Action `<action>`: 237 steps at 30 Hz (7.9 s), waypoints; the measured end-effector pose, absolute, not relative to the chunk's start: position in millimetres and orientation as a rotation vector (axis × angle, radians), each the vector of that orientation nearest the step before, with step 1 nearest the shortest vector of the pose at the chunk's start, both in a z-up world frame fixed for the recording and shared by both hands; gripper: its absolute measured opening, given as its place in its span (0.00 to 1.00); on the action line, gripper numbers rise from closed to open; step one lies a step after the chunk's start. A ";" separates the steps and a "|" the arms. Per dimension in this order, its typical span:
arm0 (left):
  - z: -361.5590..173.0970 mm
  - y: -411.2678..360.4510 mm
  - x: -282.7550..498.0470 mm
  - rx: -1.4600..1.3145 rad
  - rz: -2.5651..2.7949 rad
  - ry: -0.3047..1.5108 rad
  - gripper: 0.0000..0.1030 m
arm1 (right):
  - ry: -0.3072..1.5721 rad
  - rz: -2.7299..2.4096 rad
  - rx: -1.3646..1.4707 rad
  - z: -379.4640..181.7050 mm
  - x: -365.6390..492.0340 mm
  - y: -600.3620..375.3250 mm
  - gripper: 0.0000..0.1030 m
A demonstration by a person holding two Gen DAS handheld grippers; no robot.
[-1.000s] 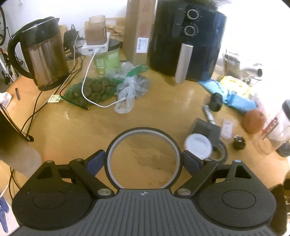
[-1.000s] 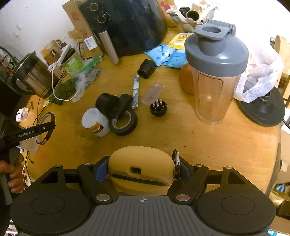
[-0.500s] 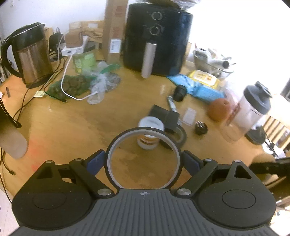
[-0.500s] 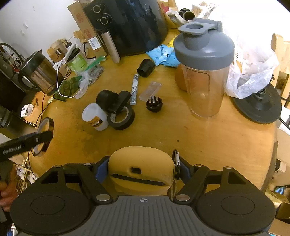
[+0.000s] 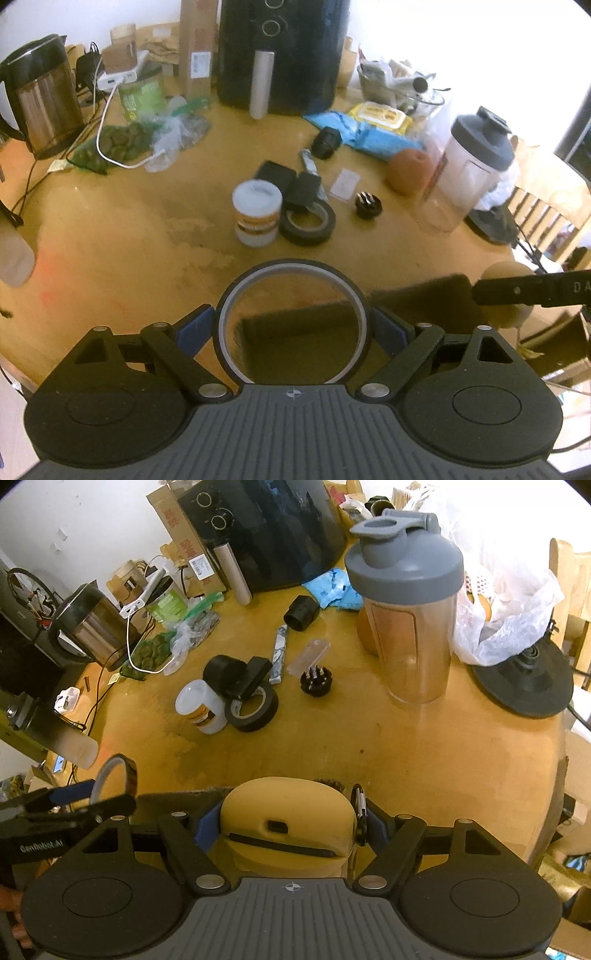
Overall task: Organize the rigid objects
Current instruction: 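Carry the tape ring with the left gripper and lower it into the box, then lower the yellow toy into the box and open the right gripper, then move the right gripper to the black plug socket and grasp it, then grasp the white tub with the left gripper while the right gripper holds the socket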
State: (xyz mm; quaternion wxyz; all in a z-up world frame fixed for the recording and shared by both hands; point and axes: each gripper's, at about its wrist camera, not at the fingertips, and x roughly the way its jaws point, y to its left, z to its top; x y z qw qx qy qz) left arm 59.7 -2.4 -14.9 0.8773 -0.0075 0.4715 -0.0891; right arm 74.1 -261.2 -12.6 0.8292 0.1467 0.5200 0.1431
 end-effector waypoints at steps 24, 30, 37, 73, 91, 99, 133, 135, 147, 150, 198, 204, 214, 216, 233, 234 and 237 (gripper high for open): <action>-16.3 -23.2 39.4 0.012 -0.167 0.977 0.94 | 1.122 0.333 0.326 -17.6 43.9 -260.1 0.76; -12.8 -18.3 31.2 0.001 -0.145 0.979 0.94 | 1.115 0.365 0.275 -18.4 45.8 -250.0 0.76; -11.6 -7.9 21.4 -0.013 -0.106 0.983 0.94 | 1.119 0.403 0.224 -22.7 49.6 -233.2 0.76; 86.2 -3.0 11.8 -0.066 -0.121 0.907 0.94 | 1.177 0.359 0.155 57.7 54.3 -240.7 1.00; 61.4 -31.0 36.6 -0.035 -0.215 0.886 0.94 | 1.115 0.310 0.212 58.9 64.7 -257.9 1.00; 64.0 -29.6 59.1 -0.015 -0.198 0.844 0.94 | 1.064 0.273 0.281 58.8 93.0 -262.0 1.00; 11.8 -14.1 84.9 0.054 -0.196 0.898 0.94 | 1.081 0.347 0.103 -38.7 163.8 -220.8 1.00; 11.2 -12.1 81.9 0.069 -0.189 0.892 0.94 | 1.084 0.354 0.080 -37.7 165.1 -219.6 1.00; 2.1 2.3 80.3 0.081 -0.148 0.916 0.94 | 1.045 0.388 -0.039 -42.9 184.2 -195.3 0.81; -1.2 7.5 79.0 0.063 -0.144 0.934 0.94 | 1.045 0.383 -0.047 -49.5 191.1 -188.4 0.76; -5.5 31.8 98.1 0.006 -0.178 0.954 0.94 | 1.121 0.318 0.068 -59.8 224.9 -188.9 0.41; -5.8 29.3 104.4 0.033 -0.187 0.945 0.94 | 1.099 0.331 0.104 -41.9 206.9 -202.4 0.41; -10.9 22.2 123.0 0.096 -0.195 0.932 0.94 | 1.085 0.328 0.186 -23.1 173.3 -224.1 0.41; -12.7 21.1 128.6 0.103 -0.200 0.924 0.94 | 1.080 0.329 0.188 -20.3 165.9 -226.6 0.41; -46.1 12.8 184.2 0.136 -0.239 0.958 0.77 | 1.070 0.255 0.283 -13.2 122.3 -244.9 0.41; -48.5 12.5 186.8 0.141 -0.240 0.964 0.75 | 1.071 0.248 0.288 -13.3 120.4 -246.3 0.41; -56.0 10.4 195.3 0.153 -0.251 0.984 0.67 | 1.072 0.225 0.306 -14.1 114.9 -251.6 0.41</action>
